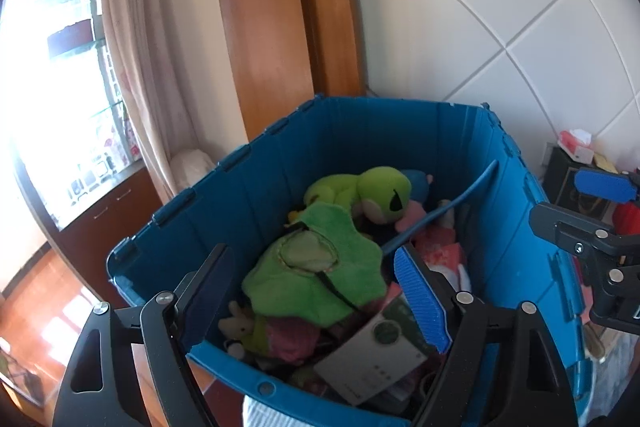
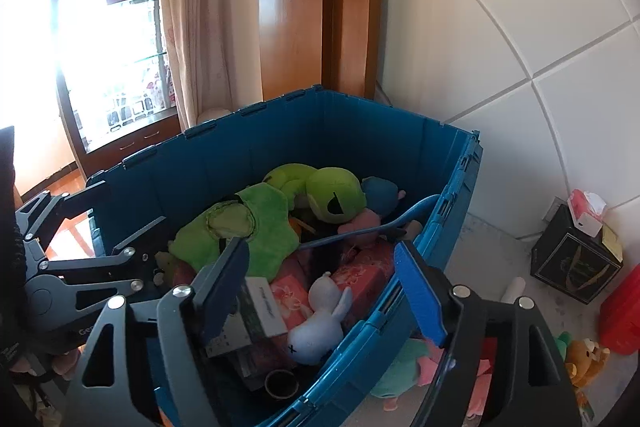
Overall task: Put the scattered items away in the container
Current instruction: 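Carry the box and rabbit over the blue crate and open both tools to drop them, then return both tools to the table, left toward the glass bowl, right toward the paracetamol box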
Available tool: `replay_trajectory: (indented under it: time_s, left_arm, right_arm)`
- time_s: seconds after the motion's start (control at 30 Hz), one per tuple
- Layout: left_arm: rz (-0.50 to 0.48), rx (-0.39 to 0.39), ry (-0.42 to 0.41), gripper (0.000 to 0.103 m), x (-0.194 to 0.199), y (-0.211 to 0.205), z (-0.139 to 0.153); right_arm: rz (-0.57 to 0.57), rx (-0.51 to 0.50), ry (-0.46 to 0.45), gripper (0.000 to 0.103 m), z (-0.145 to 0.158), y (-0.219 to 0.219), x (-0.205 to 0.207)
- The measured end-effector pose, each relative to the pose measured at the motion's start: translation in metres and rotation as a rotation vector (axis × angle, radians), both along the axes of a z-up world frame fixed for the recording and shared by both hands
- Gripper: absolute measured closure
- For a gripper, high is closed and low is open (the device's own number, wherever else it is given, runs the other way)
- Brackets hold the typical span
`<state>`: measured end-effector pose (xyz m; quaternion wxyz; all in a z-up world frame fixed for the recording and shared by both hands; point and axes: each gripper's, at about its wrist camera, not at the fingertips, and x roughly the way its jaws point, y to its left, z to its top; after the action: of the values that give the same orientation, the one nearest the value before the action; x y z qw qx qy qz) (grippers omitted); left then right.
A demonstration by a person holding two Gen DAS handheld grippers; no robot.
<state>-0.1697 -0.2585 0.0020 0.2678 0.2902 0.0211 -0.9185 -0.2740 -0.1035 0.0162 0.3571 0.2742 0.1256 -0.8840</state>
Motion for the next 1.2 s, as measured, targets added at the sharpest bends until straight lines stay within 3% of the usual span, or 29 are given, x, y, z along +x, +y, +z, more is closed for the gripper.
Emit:
replay_trajectory:
  time_s: [0.4, 0.6, 0.77, 0.93, 1.2]
  left_arm:
    - [0.005, 0.007, 0.013, 0.01, 0.018, 0.022, 0.007]
    - [-0.024, -0.002, 0.052, 0.007, 0.019, 0.052, 0.019]
    - [-0.114, -0.007, 0.096, 0.007, 0.005, 0.109, 0.03]
    - [-0.227, 0.007, 0.086, 0.007, -0.025, 0.184, 0.027]
    - [-0.377, 0.097, -0.045, 0.007, -0.088, 0.317, -0.032]
  right_arm:
    - [-0.007, 0.007, 0.008, 0.022, 0.007, 0.016, 0.015]
    - [-0.049, -0.011, 0.02, 0.021, 0.011, 0.048, 0.017]
    - [-0.132, -0.018, 0.035, 0.021, 0.013, 0.11, 0.014]
    - [-0.258, -0.013, 0.019, 0.02, 0.006, 0.198, 0.003]
    - [-0.459, 0.044, -0.061, 0.02, -0.04, 0.346, -0.015]
